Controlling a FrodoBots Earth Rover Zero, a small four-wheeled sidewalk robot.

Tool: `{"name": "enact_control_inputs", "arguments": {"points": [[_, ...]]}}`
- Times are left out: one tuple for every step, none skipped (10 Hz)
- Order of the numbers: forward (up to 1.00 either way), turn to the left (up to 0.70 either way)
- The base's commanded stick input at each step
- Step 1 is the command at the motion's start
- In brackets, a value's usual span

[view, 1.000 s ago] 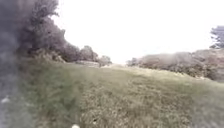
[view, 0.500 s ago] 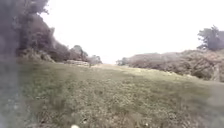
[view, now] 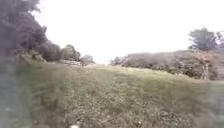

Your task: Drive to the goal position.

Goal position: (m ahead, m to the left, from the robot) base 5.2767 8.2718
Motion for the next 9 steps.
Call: {"name": "enact_control_inputs", "arguments": {"points": [[0.0, 0.0], [0.0, 0.0], [0.7, 0.14], [0.7, 0.14], [0.7, 0.14], [0.7, 0.14], [0.7, 0.14], [0.7, 0.14], [0.7, 0.14]]}}
